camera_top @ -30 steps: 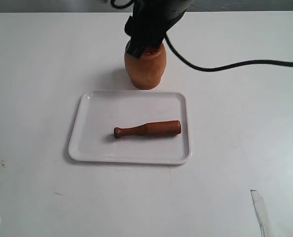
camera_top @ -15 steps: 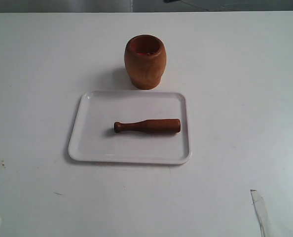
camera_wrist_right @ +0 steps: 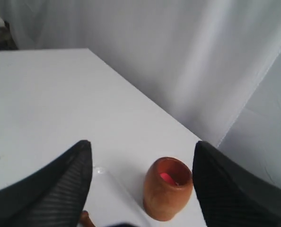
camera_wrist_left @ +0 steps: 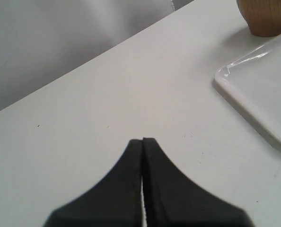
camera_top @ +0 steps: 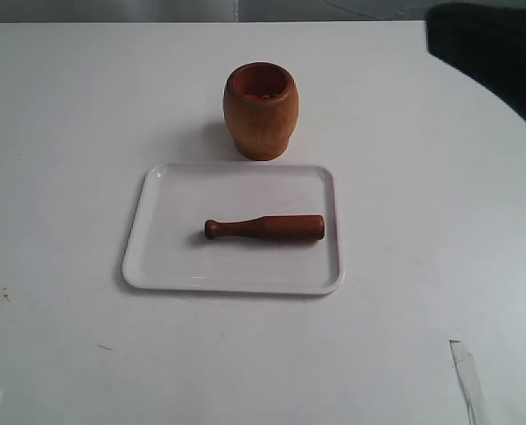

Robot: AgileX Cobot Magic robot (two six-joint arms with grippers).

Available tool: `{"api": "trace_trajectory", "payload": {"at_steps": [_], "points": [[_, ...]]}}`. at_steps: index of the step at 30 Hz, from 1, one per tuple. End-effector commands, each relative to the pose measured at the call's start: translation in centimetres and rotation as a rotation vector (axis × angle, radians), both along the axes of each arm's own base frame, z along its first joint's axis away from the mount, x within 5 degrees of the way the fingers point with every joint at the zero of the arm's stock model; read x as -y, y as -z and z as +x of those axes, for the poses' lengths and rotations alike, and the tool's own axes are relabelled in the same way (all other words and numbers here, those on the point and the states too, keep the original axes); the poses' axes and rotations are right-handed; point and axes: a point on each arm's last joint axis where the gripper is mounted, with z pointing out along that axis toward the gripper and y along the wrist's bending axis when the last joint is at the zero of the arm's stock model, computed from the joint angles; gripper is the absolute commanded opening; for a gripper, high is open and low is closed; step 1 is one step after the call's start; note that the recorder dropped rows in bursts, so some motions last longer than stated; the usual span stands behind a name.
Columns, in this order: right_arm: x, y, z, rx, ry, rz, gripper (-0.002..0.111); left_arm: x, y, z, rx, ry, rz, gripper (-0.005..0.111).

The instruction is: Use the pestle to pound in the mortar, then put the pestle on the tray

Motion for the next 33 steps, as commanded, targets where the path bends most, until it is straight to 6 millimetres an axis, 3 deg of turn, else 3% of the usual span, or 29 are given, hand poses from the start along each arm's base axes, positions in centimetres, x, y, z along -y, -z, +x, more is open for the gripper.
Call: {"api": "trace_trajectory", "payload": {"at_steps": [1, 9, 15, 22, 33], "points": [[3.0, 1.0, -2.5, -0.003, -0.037, 0.151, 0.057, 0.1, 0.0, 0.0, 0.004, 0.006, -0.015, 0.000], [6.8, 4.1, -6.2, -0.029, -0.145, 0.335, 0.053, 0.1, 0.0, 0.0, 0.004, 0.006, -0.015, 0.000], [8.3, 6.0, -7.8, -0.060, -0.211, 0.454, 0.044, 0.1, 0.0, 0.0, 0.004, 0.006, -0.015, 0.000], [7.9, 8.1, -7.8, -0.134, -0.226, 0.434, 0.000, 0.1, 0.0, 0.0, 0.004, 0.006, -0.015, 0.000], [7.1, 10.1, -7.5, -0.389, -0.214, 0.523, 0.000, 0.1, 0.0, 0.0, 0.004, 0.006, -0.015, 0.000]]}}
